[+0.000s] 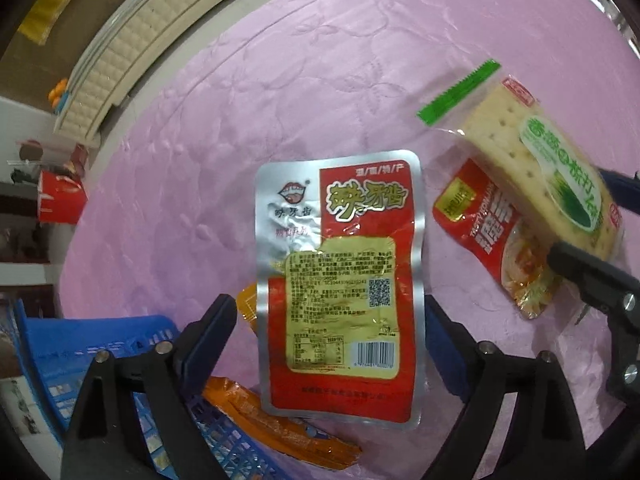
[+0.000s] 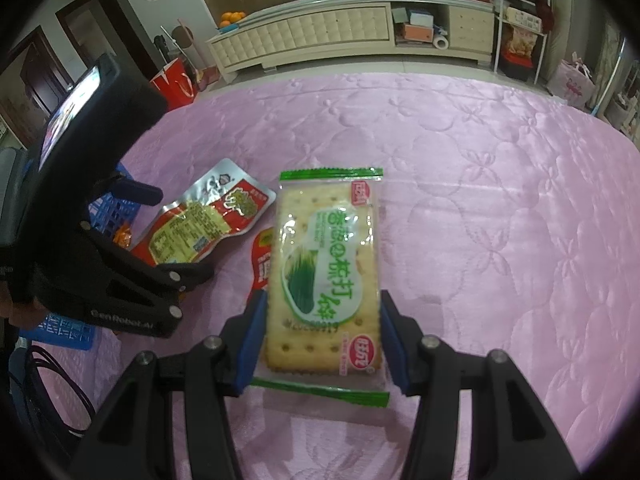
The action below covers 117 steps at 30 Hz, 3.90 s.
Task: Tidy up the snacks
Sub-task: 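Hold the cracker pack with right tool while left tool grasps the red-silver sausage pack, then carry both packs over the basket and open both tools to drop them, then move both open tools back toward the remaining snacks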
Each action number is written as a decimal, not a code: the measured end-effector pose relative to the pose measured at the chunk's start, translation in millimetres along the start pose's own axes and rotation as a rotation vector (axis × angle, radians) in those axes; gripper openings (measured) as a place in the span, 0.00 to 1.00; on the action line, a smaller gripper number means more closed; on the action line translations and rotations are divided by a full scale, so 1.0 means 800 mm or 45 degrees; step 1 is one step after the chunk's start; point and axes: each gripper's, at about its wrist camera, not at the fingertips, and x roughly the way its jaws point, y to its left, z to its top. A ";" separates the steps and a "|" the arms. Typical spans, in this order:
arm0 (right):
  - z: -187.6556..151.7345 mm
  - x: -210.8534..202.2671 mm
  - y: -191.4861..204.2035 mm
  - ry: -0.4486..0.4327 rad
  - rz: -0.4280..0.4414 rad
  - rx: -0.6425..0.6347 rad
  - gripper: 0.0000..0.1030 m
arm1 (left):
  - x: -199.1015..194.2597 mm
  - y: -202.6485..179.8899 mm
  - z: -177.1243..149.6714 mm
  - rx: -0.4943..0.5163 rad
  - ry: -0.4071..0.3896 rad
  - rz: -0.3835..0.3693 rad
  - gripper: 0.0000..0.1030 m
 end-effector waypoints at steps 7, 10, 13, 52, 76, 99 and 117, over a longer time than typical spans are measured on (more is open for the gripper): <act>-0.001 0.001 0.004 0.005 0.005 -0.011 0.56 | 0.012 0.029 -0.008 -0.126 0.029 -0.158 0.76; -0.001 0.002 0.004 0.009 0.006 -0.015 0.56 | 0.010 0.027 -0.013 -0.118 0.023 -0.161 0.71; 0.001 0.001 0.004 0.005 0.008 -0.019 0.56 | 0.001 0.018 -0.019 -0.142 0.011 -0.178 0.55; 0.000 -0.195 0.153 -0.209 -0.129 -0.227 0.56 | -0.226 0.079 -0.224 -0.283 -0.567 -0.322 0.00; 0.041 -0.148 0.318 -0.178 -0.076 -0.420 0.56 | -0.262 0.260 -0.356 -0.558 -0.688 -0.238 0.00; 0.055 -0.042 0.351 0.043 -0.156 -0.486 0.56 | -0.165 0.288 -0.303 -0.522 -0.599 -0.241 0.00; 0.061 -0.037 0.362 0.039 -0.184 -0.507 0.80 | -0.154 0.285 -0.302 -0.443 -0.608 -0.225 0.44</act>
